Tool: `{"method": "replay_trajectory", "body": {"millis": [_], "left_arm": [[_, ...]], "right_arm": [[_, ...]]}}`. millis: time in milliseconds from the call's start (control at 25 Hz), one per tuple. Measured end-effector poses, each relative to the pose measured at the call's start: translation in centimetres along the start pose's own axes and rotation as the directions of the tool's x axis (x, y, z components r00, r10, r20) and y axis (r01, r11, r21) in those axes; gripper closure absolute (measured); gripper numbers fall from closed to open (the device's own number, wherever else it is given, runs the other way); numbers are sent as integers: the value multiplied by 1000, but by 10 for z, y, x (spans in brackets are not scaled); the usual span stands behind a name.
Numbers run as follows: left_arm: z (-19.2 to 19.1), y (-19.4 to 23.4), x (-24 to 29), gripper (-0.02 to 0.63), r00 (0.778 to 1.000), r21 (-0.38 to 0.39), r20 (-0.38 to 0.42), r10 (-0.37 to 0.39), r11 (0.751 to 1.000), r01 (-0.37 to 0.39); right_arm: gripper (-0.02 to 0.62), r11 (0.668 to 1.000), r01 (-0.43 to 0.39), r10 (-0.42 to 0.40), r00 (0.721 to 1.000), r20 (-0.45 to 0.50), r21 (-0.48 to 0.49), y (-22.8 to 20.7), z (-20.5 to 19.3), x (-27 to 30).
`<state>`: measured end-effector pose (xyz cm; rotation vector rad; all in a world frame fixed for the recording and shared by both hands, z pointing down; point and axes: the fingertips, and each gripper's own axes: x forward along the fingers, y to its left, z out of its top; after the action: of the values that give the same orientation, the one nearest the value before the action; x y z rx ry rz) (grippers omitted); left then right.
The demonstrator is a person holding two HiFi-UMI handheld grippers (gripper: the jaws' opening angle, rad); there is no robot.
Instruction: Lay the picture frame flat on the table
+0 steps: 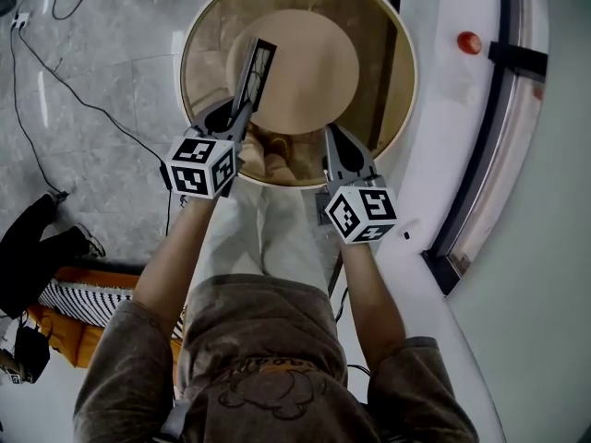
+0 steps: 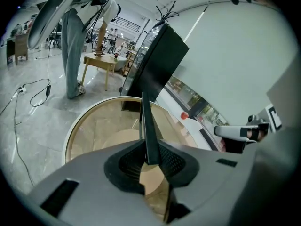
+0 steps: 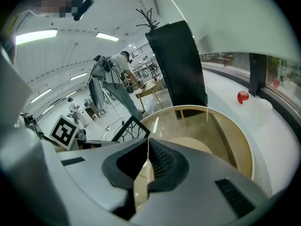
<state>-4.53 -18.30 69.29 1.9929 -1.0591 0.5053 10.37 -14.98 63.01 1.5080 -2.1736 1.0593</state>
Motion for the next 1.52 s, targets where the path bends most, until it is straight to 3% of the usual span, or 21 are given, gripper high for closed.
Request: {"method": "replay_trajectory", "body": {"millis": [880,1520], "left_arm": [[-34,15,22,528,1000,-93,-2,-16,995,16],[-44,29,25,528,999,-72,7,36,997,-36]], "right_arm": [[574,1000,5,-4,1000,-25,28,2,-22,2],[574,1000,-4,5,999,-47,31,4,-36,2]]}}
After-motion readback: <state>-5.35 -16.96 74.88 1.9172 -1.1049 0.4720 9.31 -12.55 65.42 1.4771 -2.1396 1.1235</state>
